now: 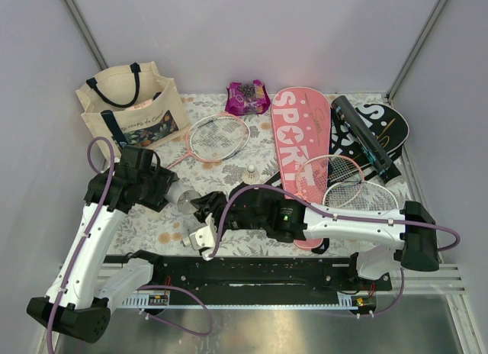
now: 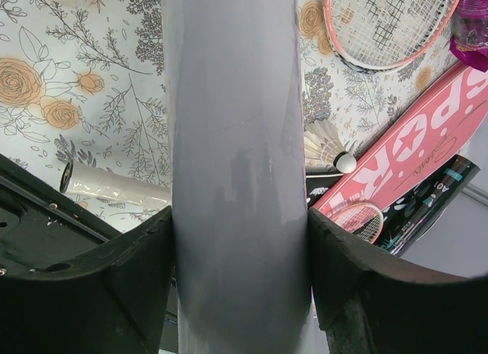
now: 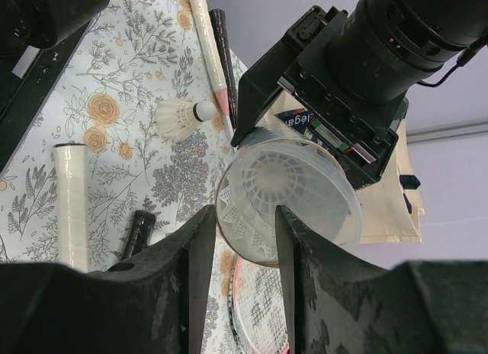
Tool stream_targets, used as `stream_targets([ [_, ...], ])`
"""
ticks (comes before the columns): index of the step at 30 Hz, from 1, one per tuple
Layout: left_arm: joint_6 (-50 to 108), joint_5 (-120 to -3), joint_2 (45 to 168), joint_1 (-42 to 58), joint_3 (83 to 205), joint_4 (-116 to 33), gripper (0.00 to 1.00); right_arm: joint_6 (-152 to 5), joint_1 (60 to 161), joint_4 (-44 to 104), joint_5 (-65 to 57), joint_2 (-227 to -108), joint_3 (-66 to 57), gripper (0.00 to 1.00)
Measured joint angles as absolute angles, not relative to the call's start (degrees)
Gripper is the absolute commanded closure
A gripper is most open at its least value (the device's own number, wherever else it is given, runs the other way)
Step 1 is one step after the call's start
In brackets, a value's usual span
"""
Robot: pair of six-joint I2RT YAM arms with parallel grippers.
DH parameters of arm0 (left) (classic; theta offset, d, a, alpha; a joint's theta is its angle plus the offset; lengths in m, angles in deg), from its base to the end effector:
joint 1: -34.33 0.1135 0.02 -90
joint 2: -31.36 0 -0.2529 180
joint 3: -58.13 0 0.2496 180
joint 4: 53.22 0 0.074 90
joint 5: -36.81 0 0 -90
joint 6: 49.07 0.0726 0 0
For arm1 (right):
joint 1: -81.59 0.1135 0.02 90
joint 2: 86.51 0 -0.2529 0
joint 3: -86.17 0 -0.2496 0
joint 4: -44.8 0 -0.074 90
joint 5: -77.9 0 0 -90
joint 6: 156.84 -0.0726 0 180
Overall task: Pack up the badminton gear
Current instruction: Place the shuttlecock at the shuttle tube.
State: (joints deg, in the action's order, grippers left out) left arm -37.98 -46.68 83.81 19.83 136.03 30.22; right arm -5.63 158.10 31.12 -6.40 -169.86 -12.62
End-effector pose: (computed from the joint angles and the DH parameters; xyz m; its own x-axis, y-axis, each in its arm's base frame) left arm 0.1654 -0.0343 0.2974 -0.3449 -0.9179 -0.1963 -0.7690 0.3963 -0.5017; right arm 0.0818 0.3720 0.3155 0.8369 -0.2497 -0.4871 -0.5325 -0.1653 -0.8302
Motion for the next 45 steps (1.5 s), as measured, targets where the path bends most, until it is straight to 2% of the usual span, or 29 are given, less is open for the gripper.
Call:
stream_targets([
  [33,-37.8,-46.7,82.8,19.8,136.0,30.1,1.00,-6.3,159.5,32.8,-8.1,-170.5,-11.0,0.55],
  [45,-36.4,-47.9,79.8,19.8,135.1,27.2,1.00,-9.2,159.4,34.3,-4.9,-170.6,-11.0,0.56],
])
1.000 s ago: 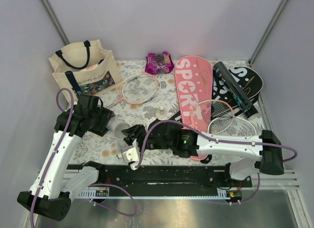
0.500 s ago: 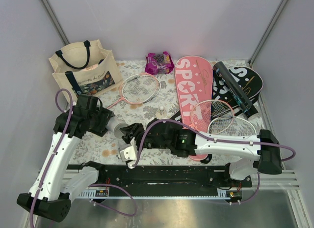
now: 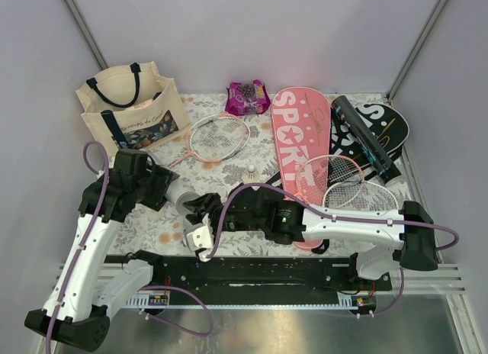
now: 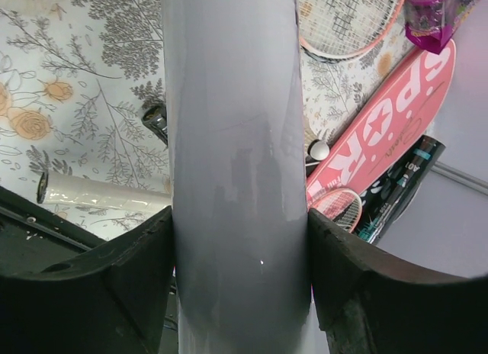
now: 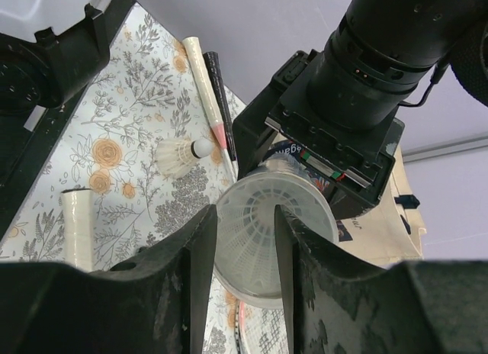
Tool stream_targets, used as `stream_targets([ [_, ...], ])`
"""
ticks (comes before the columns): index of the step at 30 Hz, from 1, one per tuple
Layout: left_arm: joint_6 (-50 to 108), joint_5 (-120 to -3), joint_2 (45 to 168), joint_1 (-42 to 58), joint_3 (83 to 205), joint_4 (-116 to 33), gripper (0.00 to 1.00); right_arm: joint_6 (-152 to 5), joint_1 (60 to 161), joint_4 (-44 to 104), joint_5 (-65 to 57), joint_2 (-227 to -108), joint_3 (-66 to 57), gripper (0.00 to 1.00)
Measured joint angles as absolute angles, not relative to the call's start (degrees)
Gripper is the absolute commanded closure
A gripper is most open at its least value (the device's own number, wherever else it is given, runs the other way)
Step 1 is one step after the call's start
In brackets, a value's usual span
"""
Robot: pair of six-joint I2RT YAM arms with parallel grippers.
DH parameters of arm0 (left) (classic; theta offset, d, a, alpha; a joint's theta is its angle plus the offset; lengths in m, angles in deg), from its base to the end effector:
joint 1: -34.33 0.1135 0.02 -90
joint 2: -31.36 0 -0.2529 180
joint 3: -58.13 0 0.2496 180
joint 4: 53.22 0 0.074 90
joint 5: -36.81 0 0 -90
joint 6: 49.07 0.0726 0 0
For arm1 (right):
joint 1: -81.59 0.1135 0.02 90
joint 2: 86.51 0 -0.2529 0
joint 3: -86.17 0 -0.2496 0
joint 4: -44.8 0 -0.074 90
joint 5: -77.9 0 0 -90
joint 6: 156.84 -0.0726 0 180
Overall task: Pack up the badminton gear
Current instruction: Place the shuttlecock at the shuttle tube.
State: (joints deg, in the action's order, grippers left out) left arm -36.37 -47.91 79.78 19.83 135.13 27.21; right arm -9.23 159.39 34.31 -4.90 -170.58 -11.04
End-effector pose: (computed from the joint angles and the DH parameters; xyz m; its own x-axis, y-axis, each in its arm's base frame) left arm 0.1582 -0.0340 0.3070 -0.3569 -0.9111 -0.2064 -0.7000 0.4072 -0.5867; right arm 0.0728 0.3796 0.3297 0.8176 -0.1826 -0.5460 -0.5697 -0.1203 -0.8130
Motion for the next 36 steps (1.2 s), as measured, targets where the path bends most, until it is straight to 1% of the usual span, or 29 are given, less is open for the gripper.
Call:
stream_targets([
  [11,-33.9,-52.4,78.6,20.0,132.5,21.1,1.00,-16.0,156.2,38.4,3.0,-170.0,-13.1,0.57],
  [17,-31.7,-55.5,77.0,20.1,130.8,16.2,1.00,-22.0,153.0,40.6,10.8,-169.1,-14.7,0.58],
  [23,-29.5,-57.4,75.6,20.4,130.4,11.7,1.00,-26.6,150.8,41.8,16.1,-168.7,-15.9,0.58],
  [30,-28.1,-59.2,74.0,20.6,128.8,8.9,1.00,-29.6,150.1,41.9,19.0,-168.7,-15.9,0.58],
  [36,-26.9,-59.1,73.1,20.3,127.7,7.3,1.00,-32.6,149.7,42.0,20.0,-169.2,-15.7,0.56],
])
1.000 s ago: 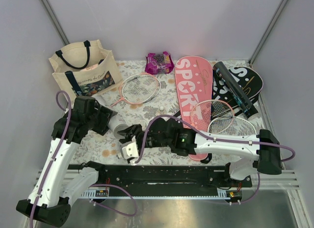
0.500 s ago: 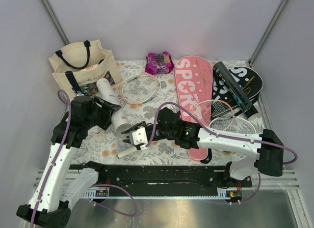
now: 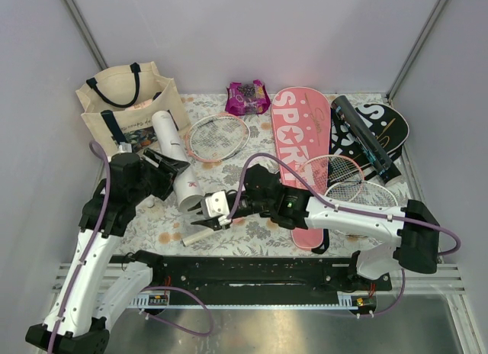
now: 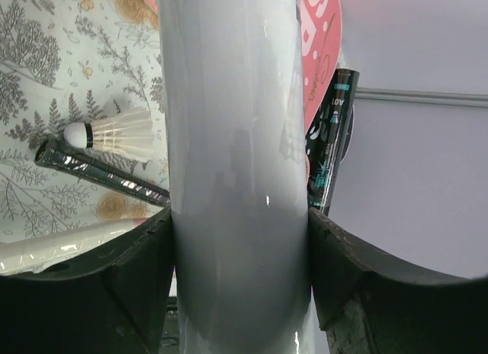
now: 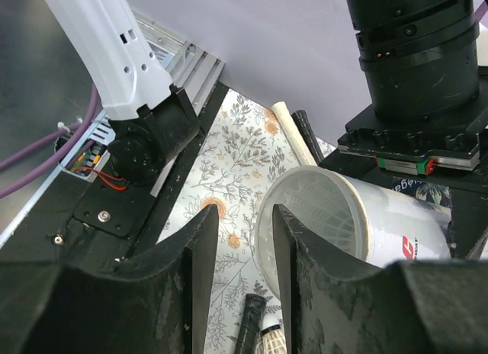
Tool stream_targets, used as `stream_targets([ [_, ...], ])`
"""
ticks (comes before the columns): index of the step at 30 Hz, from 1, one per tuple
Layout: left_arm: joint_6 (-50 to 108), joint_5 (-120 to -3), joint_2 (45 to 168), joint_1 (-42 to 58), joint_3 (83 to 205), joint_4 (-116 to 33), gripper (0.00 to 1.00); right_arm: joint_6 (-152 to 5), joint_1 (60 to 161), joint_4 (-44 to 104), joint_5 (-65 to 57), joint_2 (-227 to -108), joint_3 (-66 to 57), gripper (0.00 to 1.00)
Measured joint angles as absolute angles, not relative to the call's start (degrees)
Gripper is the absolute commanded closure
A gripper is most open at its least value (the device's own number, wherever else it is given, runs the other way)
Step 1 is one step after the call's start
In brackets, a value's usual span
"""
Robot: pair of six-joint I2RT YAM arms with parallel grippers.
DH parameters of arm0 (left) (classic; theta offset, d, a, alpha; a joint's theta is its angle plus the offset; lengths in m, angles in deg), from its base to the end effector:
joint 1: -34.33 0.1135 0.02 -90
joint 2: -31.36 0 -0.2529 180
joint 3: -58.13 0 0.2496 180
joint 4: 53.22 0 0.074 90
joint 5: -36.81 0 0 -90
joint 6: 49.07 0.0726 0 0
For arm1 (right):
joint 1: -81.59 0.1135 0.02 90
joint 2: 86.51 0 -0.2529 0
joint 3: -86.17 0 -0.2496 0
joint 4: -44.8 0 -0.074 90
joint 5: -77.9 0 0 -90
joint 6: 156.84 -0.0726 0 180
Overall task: Pack up the badminton gear
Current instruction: Place the shuttlecock at the shuttle tube.
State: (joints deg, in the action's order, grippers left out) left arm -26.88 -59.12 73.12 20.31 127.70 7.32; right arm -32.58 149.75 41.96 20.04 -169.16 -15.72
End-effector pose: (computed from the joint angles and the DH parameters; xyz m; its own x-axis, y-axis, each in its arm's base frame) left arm 0.1681 -0.0497 0.3193 -0.4993 -0.8246 -0.2660 -0.3629 0.4778 -0.8000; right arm 0.1021 0.3586 0.3272 0.5135 -0.0002 -0.8581 -0.8387 -0.2115 -0.5018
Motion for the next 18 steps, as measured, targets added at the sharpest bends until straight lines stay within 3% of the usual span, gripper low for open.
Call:
stream_targets([
  [14,-25.1,-50.7,70.7,16.3,123.4,-0.2,1.00,-41.8,149.8,41.6,17.0,-173.9,-10.7,0.56],
  [18,-24.9,-49.5,70.4,16.0,122.7,-0.5,1.00,-42.6,149.8,41.3,16.8,-174.2,-10.8,0.51],
])
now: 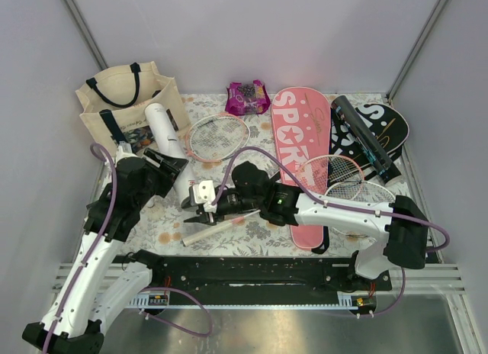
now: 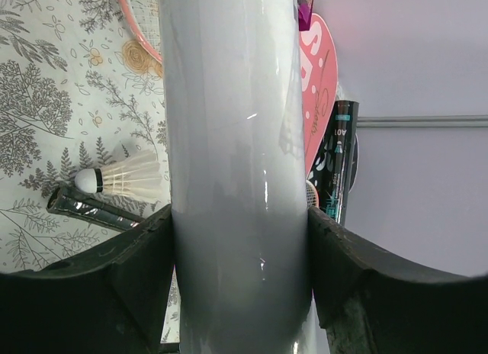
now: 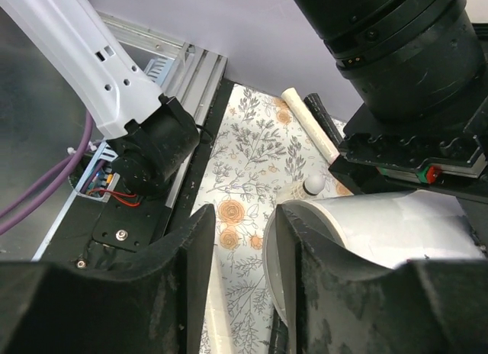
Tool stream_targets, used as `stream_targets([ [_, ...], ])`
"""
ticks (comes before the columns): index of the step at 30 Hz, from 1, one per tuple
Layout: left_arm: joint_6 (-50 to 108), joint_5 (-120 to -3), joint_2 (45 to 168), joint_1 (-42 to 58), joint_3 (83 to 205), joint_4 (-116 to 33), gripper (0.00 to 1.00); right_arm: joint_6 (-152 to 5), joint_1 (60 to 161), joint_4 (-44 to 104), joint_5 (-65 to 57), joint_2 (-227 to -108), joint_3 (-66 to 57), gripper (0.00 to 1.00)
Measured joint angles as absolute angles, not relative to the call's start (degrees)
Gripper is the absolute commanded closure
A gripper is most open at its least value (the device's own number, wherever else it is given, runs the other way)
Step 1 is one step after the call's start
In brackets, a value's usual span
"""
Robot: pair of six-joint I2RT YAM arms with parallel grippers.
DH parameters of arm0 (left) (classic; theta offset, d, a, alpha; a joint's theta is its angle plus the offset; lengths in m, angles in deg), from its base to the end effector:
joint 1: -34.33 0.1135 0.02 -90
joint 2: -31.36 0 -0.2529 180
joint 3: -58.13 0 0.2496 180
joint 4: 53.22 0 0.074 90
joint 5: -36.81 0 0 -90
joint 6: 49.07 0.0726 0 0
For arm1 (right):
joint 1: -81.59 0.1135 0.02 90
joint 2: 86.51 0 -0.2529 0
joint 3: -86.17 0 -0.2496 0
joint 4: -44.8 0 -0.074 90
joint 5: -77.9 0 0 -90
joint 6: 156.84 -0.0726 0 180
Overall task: Pack up the badminton gear
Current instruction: Place the shuttlecock at the shuttle tube, then place the shuttle tube at the center of the board.
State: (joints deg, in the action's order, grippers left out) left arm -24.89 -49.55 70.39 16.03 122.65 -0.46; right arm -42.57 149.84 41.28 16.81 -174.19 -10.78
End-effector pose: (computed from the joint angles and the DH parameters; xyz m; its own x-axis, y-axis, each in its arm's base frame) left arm 0.1714 -0.0518 0.3131 -0.4152 -0.8216 -0.3906 -0.2904 0.5266 -0.7990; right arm 0.1137 0.3796 0.3265 0.3592 -0.0707 -0.9306 -0.9245 -0.1636 -0.3444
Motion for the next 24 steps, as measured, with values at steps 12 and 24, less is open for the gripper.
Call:
stream_targets([
  [12,-21.9,-51.4,70.5,13.2,122.8,3.2,1.00,-49.7,148.3,39.9,15.5,-161.6,-17.5,0.37],
  [24,-14.0,-57.8,71.5,12.7,127.1,5.8,1.00,-68.2,147.1,37.8,-6.6,-152.8,-16.9,0.22],
])
